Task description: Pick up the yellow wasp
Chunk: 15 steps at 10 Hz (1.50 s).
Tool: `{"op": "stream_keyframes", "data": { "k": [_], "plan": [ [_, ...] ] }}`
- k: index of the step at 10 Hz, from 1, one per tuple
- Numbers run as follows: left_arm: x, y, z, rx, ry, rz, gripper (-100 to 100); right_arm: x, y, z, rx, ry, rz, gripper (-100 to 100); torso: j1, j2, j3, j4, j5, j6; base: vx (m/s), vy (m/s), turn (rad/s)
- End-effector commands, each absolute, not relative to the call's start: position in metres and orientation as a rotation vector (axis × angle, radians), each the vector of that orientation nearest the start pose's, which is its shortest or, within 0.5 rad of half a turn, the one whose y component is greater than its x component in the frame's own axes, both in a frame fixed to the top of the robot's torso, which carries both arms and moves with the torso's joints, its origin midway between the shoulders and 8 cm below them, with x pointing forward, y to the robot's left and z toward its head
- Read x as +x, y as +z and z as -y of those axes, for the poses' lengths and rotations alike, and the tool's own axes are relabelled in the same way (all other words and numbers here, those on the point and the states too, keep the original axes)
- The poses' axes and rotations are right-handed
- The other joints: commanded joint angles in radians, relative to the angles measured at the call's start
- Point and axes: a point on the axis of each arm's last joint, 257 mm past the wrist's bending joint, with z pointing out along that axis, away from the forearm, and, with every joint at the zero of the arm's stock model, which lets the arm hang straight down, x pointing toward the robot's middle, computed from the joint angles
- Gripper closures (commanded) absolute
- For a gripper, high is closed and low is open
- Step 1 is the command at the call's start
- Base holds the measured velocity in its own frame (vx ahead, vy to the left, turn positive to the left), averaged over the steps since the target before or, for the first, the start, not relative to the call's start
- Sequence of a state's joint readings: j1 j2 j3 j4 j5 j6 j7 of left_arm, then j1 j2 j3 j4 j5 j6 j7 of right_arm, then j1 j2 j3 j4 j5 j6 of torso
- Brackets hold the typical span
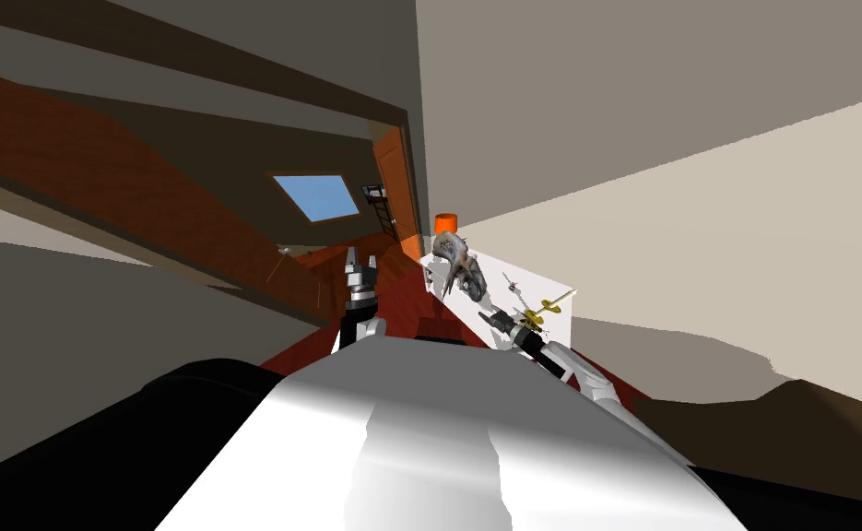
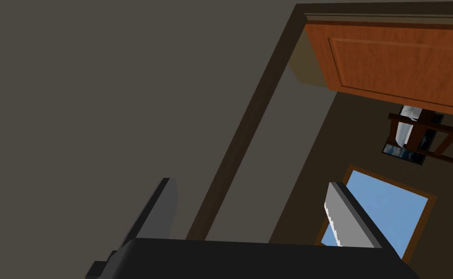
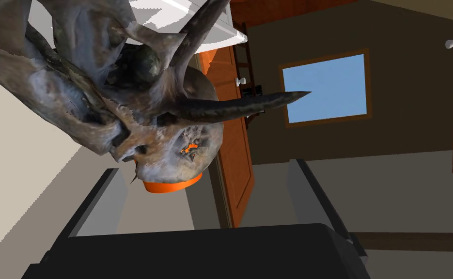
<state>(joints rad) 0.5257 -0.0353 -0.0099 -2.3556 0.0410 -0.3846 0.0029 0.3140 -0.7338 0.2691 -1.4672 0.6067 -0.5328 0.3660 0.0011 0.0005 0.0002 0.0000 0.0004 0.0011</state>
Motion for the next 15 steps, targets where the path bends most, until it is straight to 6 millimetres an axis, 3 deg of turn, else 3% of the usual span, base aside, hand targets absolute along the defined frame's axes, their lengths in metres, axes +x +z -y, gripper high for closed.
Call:
{"op": "stream_keyframes", "data": {
  "k": [1,8,9,11,12,13,15],
  "plan": [
    [0.345,0.028,-0.287,-0.761,-1.318,-0.598,0,0.35,-0.387,0.296,-0.501,0.42,-1.945,-100,0.0,0.0,0.0,0.0,0.0,0.0,0.003,0.018,0.162],
    [0.345,0.028,-0.287,-0.761,-1.318,-0.598,0,0.315,-0.447,0.376,-0.681,0.2,-2.118,-100,0.001,0.001,0.0,0.0,0.0,-0.001,0.001,0.016,0.099],
    [0.345,0.028,-0.287,-0.761,-1.318,-0.598,0,0.305,-0.458,0.398,-0.747,0.134,-2.155,-100,0.0,0.001,0.001,0.0,0.0,0.0,-0.009,0.018,0.118],
    [0.345,0.028,-0.287,-0.761,-1.318,-0.598,0,0.304,-0.46,0.401,-0.744,0.13,-2.162,-100,0.0,0.001,0.001,0.0,0.0,0.0,-0.005,0.006,0.035],
    [0.345,0.028,-0.287,-0.761,-1.318,-0.598,0,0.295,-0.468,0.421,-0.813,0.07,-2.188,-100,0.0,0.001,0.001,0.0,0.0,0.0,-0.009,0.012,0.121],
    [0.345,0.028,-0.287,-0.761,-1.318,-0.598,0,0.292,-0.471,0.427,-0.807,0.062,-2.202,-100,0.0,0.001,0.001,0.0,0.0,0.0,-0.01,0.009,0.077],
    [0.345,0.028,-0.287,-0.761,-1.318,-0.598,0,0.267,-0.486,0.476,-0.931,-0.069,-2.273,-100,0.0,0.001,0.001,0.0,0.0,0.0,-0.017,0.015,0.157]
  ]
}}
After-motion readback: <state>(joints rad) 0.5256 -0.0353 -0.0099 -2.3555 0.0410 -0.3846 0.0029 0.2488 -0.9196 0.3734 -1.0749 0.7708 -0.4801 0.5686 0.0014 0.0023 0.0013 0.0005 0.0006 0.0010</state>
